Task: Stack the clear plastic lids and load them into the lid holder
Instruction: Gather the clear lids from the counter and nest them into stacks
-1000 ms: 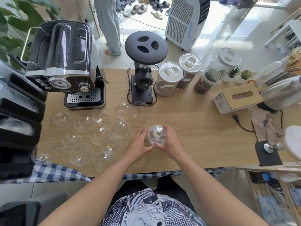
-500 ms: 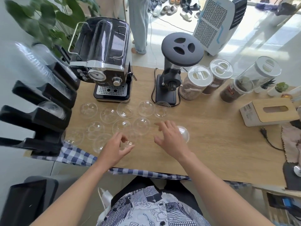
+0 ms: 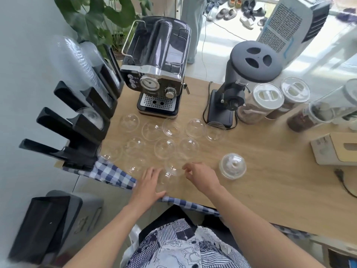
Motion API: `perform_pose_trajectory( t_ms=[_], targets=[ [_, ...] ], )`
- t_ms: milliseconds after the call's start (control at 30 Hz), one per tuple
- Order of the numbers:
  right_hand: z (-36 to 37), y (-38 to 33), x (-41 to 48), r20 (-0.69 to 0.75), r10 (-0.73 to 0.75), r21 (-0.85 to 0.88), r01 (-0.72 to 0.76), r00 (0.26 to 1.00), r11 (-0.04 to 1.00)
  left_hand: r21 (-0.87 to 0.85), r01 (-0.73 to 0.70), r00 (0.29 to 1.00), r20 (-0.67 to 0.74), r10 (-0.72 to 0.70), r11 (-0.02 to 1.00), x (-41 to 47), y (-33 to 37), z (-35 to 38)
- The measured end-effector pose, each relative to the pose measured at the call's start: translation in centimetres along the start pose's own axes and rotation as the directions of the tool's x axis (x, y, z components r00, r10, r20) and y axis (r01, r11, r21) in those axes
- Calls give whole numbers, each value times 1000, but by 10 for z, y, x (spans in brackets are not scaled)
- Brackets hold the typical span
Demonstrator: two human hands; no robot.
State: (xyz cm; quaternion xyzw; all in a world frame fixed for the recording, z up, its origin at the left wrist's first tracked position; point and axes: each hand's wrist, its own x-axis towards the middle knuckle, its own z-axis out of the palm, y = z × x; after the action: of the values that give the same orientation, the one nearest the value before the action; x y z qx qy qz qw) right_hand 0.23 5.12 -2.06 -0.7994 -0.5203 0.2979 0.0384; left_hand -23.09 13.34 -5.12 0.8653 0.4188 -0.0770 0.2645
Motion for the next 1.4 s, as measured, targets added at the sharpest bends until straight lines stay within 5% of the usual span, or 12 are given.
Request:
perform_pose_trajectory(
  t_ms=[100, 267, 433, 533, 733, 867, 1000, 1200, 1267, 1400],
  targets=[
    [-6, 6, -3, -78, -4, 91, 11, 997, 996, -17, -19, 1000, 17, 19, 1000, 4, 0, 2],
    [-19, 13, -12, -124, 65, 479, 3, 990, 878, -170, -41, 996, 66, 53, 985, 13, 3, -6],
    [-23, 11, -19, 124, 37, 839, -124, 992, 530, -146, -143, 967, -232, 107, 979, 9, -24, -28],
    [-9, 7, -22, 294, -30, 882, -259, 955, 393, 4, -118, 948, -298, 114, 993, 3, -54, -34],
    [21, -4, -23, 423, 9, 802, -379, 906, 461, 95, -41, 956, -286, 66, 995, -9, -79, -27],
    [33, -9, -19, 330, 153, 768, -360, 931, 530, -221, -28, 936, -348, -52, 975, -9, -55, -39],
    [31, -12, -17, 291, 217, 780, -362, 932, 510, -783, 94, 921, -166, -352, 615, -11, -20, -55],
    [27, -8, -19, 307, 267, 786, -401, 914, 471, -985, 169, 909, 146, -391, 26, 4, 0, -41],
    [25, -5, -20, 313, 266, 789, -405, 912, 462, -976, 214, 902, 211, -376, -35, 9, 3, -32],
    [23, -2, -19, 295, 273, 769, -397, 916, 502, -955, 292, 880, 247, -405, 53, 18, 2, -20]
  ],
)
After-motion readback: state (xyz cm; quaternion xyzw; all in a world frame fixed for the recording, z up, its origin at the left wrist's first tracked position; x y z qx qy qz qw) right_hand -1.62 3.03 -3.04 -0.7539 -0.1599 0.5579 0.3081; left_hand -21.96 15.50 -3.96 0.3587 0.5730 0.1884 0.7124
